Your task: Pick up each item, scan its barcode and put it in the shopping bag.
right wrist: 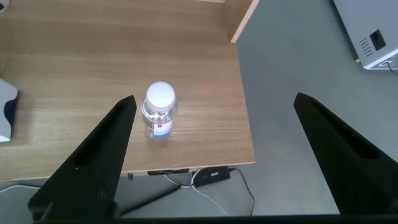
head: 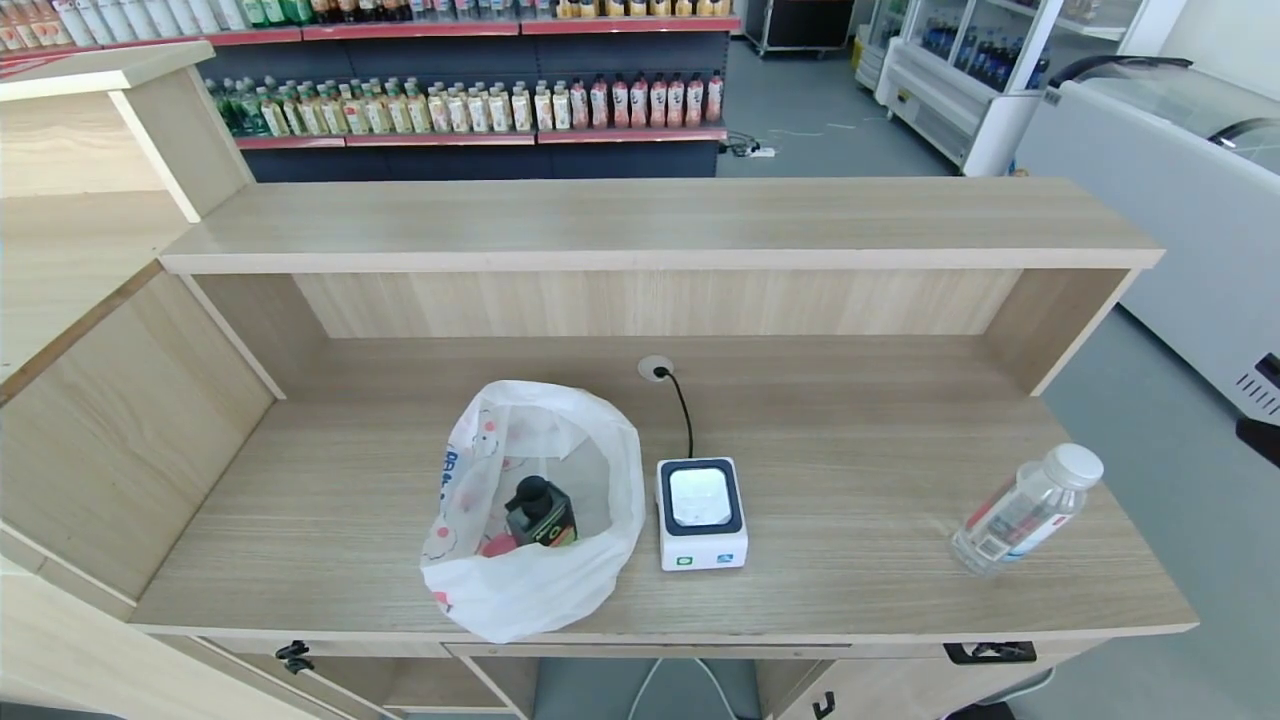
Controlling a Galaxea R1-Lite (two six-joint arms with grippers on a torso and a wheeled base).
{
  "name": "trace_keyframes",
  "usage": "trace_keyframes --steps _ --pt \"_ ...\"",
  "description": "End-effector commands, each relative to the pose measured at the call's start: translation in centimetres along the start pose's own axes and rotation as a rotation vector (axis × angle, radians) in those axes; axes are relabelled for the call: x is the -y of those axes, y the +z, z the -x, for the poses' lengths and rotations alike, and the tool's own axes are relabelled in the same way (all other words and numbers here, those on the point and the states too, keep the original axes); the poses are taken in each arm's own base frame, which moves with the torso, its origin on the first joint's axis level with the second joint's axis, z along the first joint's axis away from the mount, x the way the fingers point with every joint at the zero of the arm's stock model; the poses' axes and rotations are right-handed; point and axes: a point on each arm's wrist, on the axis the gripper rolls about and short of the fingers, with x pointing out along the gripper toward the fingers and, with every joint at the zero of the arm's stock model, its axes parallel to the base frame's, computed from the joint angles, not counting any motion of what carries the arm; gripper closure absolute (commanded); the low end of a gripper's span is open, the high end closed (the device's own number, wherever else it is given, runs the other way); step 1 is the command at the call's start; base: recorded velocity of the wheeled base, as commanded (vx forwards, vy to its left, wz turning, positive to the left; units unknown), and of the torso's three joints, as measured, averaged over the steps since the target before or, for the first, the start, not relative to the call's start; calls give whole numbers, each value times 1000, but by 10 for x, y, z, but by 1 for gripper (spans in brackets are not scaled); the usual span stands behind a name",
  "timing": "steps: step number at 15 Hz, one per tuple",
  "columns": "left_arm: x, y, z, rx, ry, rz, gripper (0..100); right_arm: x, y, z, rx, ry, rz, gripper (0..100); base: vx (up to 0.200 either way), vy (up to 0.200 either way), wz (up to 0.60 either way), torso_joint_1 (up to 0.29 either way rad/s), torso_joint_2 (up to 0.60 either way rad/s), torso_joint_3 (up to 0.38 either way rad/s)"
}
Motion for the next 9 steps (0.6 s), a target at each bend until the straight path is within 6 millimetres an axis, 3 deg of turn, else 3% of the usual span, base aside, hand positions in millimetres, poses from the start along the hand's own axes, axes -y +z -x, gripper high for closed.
trace_keyframes --steps 1,4,7,9 --pt "0 0 0 -1 0 4 0 -2 -8 -4 -7 6 3 0 -200 0 0 2 2 -2" --pt "0 0 0 -1 0 4 0 -6 -22 -8 7 29 -1 0 -200 0 0 7 4 1" --pt "0 0 0 -1 0 4 0 -3 -30 -25 -14 1 -14 0 -200 0 0 -2 -2 5" --pt "0 0 0 0 0 4 0 15 -35 -62 -19 -96 -37 0 -100 0 0 4 -1 1"
